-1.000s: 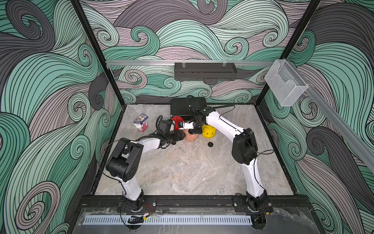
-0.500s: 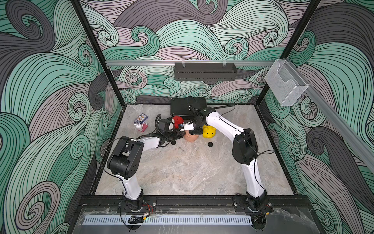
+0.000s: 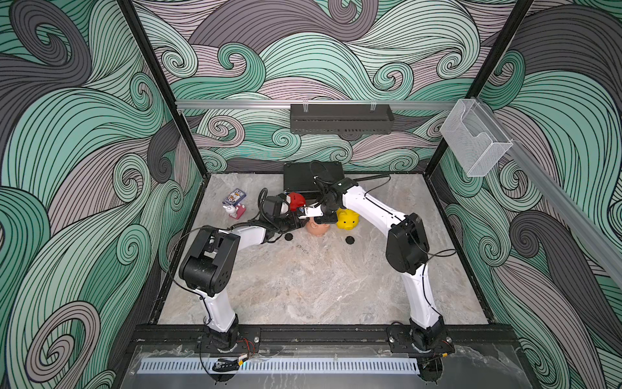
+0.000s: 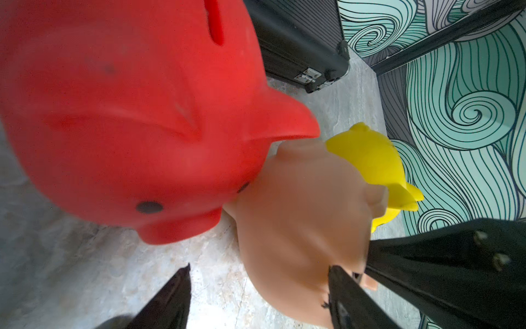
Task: Close piggy banks
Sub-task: Screw the knob on the piggy bank.
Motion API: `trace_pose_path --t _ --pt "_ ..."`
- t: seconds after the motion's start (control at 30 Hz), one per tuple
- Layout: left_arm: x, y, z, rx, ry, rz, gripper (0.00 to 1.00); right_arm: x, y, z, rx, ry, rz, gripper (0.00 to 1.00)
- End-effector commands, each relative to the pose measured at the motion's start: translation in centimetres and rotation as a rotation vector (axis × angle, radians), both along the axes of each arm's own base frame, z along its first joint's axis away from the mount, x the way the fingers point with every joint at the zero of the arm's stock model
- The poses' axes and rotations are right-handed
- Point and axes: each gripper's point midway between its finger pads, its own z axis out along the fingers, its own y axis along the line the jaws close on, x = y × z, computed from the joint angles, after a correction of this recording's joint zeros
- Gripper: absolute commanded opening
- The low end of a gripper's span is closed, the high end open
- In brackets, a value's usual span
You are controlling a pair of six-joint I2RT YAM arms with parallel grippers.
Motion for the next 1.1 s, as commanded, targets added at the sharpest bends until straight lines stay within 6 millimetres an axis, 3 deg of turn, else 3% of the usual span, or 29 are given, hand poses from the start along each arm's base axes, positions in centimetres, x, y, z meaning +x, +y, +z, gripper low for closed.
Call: trace_pose_path --t 0.0,0.63,1.07 --pt "1.0 -0.5 1.4 -0.05 -0.038 -0.016 0.75 -1.2 -0.5 -2.1 -0.043 0.069 -0.005 0.0" --pt "2.4 -0.9 4.0 -0.171 -0.101 -0.084 0.83 -1.1 -0.8 -2.4 -0.012 0.103 -0.014 0.0" --pt "3.4 -1.4 3.3 -0.196 -0.083 -0.093 0.83 -1.0 -1.4 -2.5 -0.006 0.117 -0.028 0.0"
